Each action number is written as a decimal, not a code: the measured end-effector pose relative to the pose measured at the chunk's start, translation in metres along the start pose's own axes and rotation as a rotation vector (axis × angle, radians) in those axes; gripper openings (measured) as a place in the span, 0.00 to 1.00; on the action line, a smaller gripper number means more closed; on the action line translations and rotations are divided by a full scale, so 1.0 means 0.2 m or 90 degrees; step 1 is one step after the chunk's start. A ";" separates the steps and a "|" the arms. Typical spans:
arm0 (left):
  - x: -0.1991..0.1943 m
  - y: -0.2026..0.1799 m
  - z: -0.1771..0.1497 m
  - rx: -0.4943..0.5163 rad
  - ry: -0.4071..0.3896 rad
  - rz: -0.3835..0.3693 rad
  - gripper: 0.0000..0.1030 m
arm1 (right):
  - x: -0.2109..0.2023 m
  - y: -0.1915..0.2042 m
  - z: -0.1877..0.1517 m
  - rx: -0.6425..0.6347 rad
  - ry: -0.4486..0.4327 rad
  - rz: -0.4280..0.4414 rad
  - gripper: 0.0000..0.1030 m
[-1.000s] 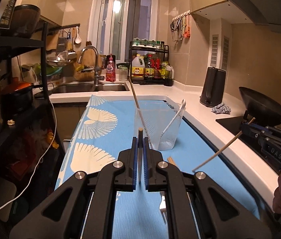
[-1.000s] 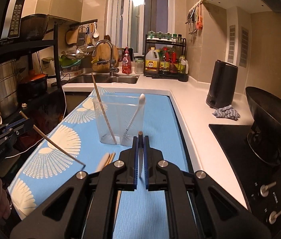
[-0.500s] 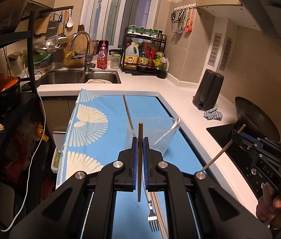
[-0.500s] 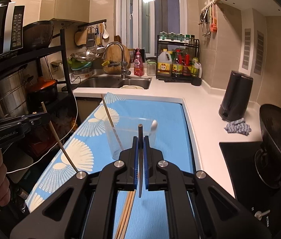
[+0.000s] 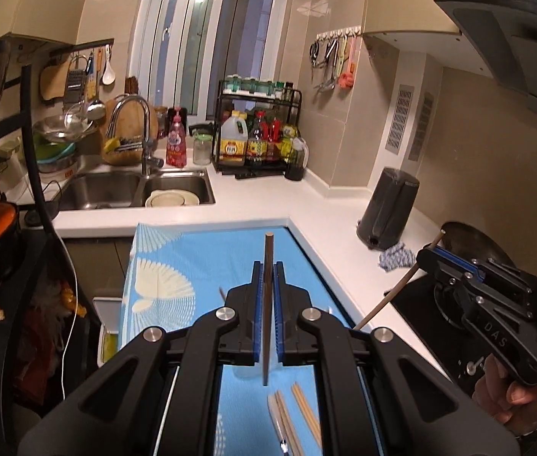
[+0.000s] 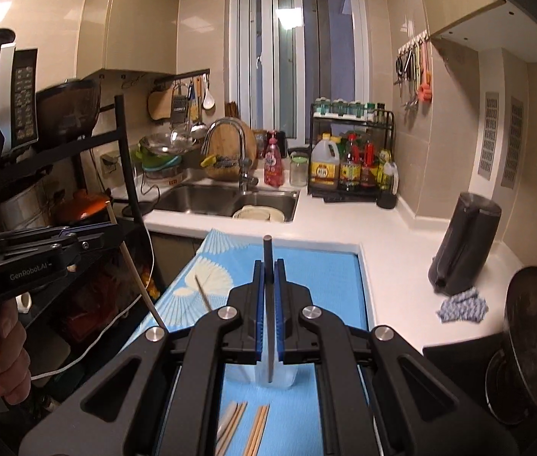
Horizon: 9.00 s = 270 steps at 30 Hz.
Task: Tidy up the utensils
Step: 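Insert the chopsticks into the clear holder and open both tools, then move both open tools back over the fork and chopsticks on the mat, then grasp the silver fork by its neck with the left tool, then lift the fork with the left tool while the right tool grasps a chopstick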
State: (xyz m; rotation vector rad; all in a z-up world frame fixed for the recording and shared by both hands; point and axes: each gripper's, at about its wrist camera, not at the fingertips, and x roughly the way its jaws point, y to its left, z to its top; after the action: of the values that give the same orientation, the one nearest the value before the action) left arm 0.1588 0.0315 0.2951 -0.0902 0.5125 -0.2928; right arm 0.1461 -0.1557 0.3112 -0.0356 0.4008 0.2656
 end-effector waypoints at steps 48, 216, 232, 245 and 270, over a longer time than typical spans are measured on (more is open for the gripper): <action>0.13 -0.05 -0.60 0.028 0.000 0.015 0.19 | -0.01 -0.09 -0.59 0.071 0.041 -0.010 0.30; 0.09 -0.21 -1.79 0.091 0.032 0.290 0.04 | -0.03 0.11 -1.80 0.076 0.206 -0.069 0.06; 0.11 -0.14 -1.77 0.008 0.033 0.261 0.02 | -0.03 0.10 -1.79 0.069 0.207 -0.075 0.06; -0.02 -0.17 -1.67 0.021 -0.044 0.256 0.02 | -0.15 0.14 -1.62 0.031 0.149 -0.104 0.06; -0.17 -0.09 -1.01 0.029 -0.101 0.166 0.02 | -0.23 0.04 -1.00 0.009 0.059 -0.074 0.06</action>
State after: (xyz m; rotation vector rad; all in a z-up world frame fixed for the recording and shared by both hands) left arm 0.0256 0.0228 0.1383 -0.0011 0.3539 -0.0417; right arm 0.0273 -0.1773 0.1461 -0.0574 0.4906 0.1464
